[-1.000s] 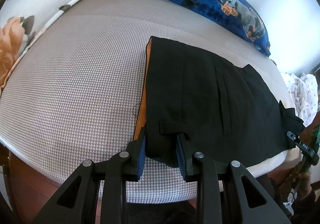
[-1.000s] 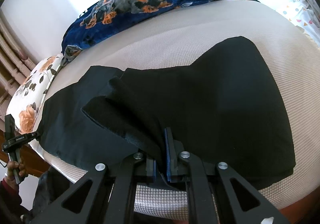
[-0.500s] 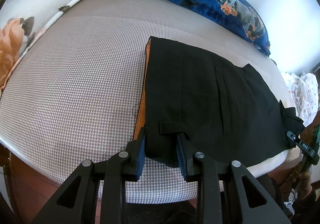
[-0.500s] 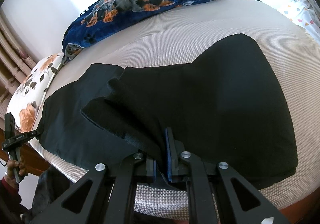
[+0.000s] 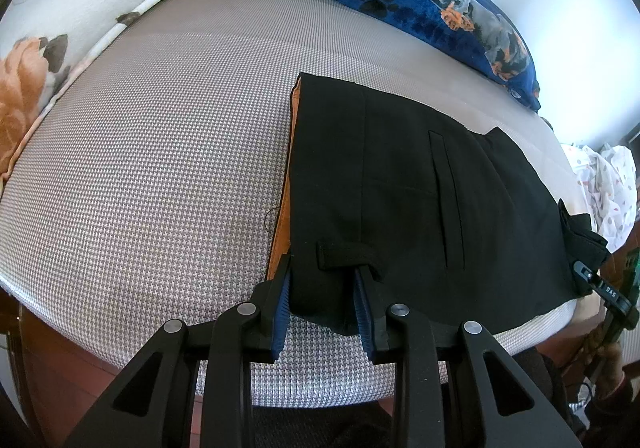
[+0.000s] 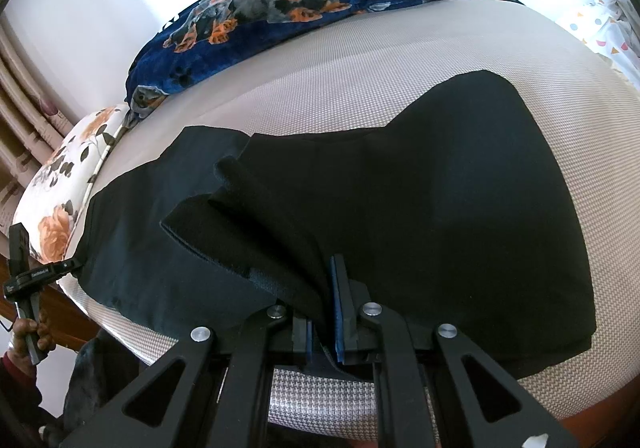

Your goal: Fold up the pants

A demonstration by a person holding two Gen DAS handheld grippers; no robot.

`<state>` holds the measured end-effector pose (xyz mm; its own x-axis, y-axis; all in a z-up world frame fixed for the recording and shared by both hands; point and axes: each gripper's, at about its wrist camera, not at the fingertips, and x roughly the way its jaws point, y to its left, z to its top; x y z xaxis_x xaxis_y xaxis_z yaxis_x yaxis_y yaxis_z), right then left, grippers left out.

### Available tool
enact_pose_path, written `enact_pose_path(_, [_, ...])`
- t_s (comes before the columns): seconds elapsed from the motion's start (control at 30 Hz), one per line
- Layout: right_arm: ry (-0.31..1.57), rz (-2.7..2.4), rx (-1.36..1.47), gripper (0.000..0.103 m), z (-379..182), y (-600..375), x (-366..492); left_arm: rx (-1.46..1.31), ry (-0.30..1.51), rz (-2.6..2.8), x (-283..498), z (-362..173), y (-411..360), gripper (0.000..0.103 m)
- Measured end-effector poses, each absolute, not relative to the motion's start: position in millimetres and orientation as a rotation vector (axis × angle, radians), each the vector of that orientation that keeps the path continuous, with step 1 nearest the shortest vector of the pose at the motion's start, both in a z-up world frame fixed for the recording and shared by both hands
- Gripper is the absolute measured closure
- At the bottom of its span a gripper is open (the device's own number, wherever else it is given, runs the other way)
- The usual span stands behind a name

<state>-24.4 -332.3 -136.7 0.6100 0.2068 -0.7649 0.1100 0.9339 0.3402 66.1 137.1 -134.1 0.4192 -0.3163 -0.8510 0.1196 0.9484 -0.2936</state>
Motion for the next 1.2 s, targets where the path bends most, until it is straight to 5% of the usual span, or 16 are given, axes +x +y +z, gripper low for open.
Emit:
enact_pose_path(0.8, [0.925,0.124,0.276,0.087,-137,-307,-26,-0.197,1.103,-0.277,65,-134,136,0.072])
enact_pose_path(1.03, [0.927,0.205,0.288,0.051,-138,-294,-27,-0.194,1.1,-0.279,66,-134,135,0.071])
enact_pose_path(1.2, [0.922,0.301,0.308,0.037,-137,-281,-30,-0.191,1.098,-0.279,64,-134,135,0.071])
